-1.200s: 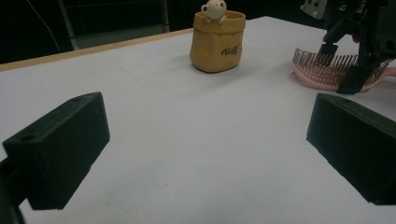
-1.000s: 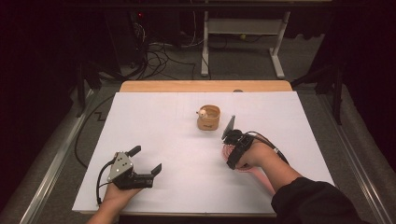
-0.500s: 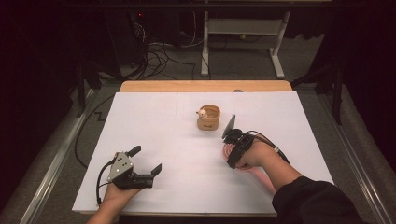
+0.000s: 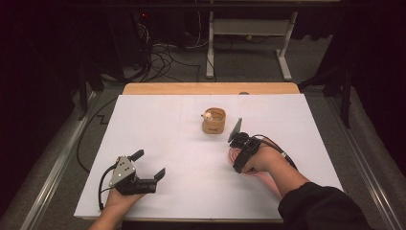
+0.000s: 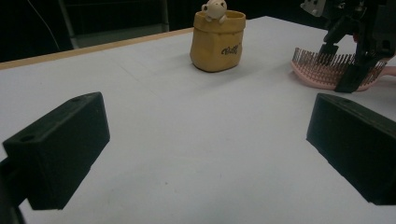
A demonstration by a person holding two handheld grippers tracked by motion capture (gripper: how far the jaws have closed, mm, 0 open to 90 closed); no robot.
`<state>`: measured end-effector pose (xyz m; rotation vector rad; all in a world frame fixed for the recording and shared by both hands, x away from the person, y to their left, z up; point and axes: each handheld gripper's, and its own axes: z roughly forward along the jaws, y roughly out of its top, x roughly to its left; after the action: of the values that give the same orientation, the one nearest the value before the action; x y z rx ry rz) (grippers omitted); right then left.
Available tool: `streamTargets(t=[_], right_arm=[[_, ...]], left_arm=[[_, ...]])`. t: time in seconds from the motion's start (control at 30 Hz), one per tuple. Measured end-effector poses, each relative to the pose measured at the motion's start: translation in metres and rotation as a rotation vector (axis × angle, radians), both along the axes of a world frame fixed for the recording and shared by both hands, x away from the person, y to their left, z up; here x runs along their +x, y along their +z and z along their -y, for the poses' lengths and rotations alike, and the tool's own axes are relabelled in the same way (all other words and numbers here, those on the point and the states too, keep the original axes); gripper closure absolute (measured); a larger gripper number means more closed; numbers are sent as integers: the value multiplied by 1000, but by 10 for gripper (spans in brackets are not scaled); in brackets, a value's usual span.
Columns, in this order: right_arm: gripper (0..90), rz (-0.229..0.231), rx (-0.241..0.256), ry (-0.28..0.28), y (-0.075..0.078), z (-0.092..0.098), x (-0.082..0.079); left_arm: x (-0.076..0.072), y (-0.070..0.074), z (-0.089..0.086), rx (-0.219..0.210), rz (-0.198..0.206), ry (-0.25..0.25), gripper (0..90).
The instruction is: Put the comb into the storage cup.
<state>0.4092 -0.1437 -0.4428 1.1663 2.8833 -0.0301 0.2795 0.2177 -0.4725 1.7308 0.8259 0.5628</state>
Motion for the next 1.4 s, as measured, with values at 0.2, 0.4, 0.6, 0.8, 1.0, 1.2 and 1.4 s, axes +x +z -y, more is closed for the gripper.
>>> streamTargets(t=[0.2,0.4,0.6,0.8,1.0,1.2,1.4], right_arm=[[205,-1,0,5,0,0,0],[205,-6,-5,14,1,0,0],[206,-17,-9,22,3,-2,-1],[207,-4,-2,31,9,-3,-2],[208,5,-3,31,16,-2,-3],[207,9,-4,7,24,-1,-6],[207,35,5,40,29,2,-6]], left_arm=[[0,0,-1,2,-1,1,0],[1,-1,0,2,-3,-1,0],[1,0,-1,3,-1,-1,0],[1,-1,0,3,0,-1,0],[1,0,0,2,0,-1,0],[1,0,0,2,0,0,0],[1,0,-1,-6,-2,2,0]])
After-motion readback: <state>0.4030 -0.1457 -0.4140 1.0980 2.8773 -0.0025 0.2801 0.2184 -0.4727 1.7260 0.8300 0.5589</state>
